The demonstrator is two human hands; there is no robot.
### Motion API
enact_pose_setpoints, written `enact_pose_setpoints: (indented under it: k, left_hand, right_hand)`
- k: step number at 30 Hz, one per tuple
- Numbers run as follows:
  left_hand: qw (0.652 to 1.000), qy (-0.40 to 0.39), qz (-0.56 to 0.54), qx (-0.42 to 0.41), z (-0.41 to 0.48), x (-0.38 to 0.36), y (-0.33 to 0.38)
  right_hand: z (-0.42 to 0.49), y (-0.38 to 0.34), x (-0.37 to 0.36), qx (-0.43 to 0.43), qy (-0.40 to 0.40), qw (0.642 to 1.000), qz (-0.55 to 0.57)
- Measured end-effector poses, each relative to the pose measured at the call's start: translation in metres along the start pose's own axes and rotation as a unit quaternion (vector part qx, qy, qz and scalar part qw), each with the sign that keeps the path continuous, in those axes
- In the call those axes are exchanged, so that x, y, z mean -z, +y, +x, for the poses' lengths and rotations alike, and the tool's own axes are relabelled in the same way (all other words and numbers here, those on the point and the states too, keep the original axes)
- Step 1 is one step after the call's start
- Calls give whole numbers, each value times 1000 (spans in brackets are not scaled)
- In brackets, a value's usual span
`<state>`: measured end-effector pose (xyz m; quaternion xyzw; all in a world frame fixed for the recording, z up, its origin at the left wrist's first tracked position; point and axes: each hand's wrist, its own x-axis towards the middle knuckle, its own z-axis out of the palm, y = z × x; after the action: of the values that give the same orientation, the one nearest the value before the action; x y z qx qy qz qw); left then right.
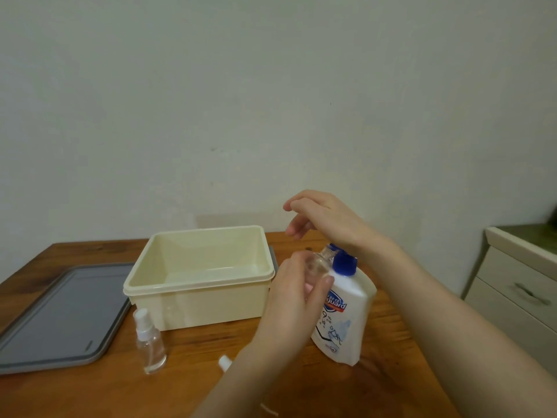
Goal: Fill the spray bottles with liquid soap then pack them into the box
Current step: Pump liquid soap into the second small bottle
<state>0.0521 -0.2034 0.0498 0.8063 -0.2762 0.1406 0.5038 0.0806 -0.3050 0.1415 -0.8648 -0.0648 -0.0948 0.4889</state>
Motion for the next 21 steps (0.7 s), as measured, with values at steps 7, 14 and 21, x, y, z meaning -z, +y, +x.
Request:
enact_pose_setpoints:
  k: [7,14,21]
  left_hand:
    - [1000,-3,-5,4,-1,-2,-2]
    - [1000,3,5,-12,3,3,3]
    - [1000,-10,5,-17,1,5,1]
  right_hand:
    - [-5,6,-5,17,11,1000,-21]
    - [1,-1,4,15,7,1000,20]
    - [-2,4,0,12,6,1000,21]
